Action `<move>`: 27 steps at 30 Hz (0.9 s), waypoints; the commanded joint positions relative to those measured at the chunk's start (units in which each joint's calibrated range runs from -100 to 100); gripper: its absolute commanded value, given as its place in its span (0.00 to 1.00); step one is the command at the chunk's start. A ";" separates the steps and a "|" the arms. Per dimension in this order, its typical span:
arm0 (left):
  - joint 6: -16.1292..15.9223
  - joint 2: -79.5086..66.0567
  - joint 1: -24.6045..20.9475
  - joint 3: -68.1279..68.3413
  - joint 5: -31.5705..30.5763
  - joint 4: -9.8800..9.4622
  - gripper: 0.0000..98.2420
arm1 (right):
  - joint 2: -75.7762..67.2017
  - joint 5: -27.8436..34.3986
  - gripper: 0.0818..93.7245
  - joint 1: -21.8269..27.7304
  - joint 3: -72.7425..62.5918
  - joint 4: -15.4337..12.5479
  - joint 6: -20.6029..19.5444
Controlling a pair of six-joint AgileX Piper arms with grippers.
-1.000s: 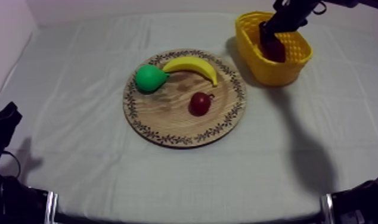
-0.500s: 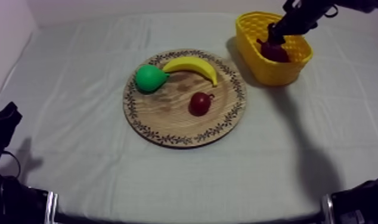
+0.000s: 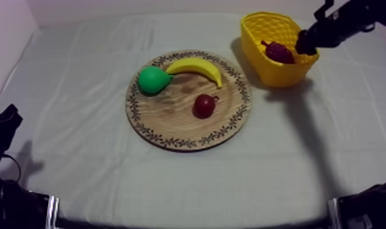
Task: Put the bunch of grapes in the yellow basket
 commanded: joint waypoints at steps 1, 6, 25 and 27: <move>0.01 0.03 0.02 0.04 0.00 -0.02 0.00 | -4.87 -1.86 0.53 0.26 6.77 -0.21 0.41; 0.01 0.03 0.02 0.04 0.00 -0.02 0.00 | -11.64 -6.25 0.44 0.13 18.07 0.56 0.07; 0.01 0.03 0.02 0.04 0.00 -0.02 0.00 | -49.76 -8.90 0.01 2.02 48.63 -4.16 1.74; 0.01 0.03 0.02 0.04 0.00 -0.02 0.00 | -55.15 -7.41 0.00 2.11 50.41 -3.44 0.68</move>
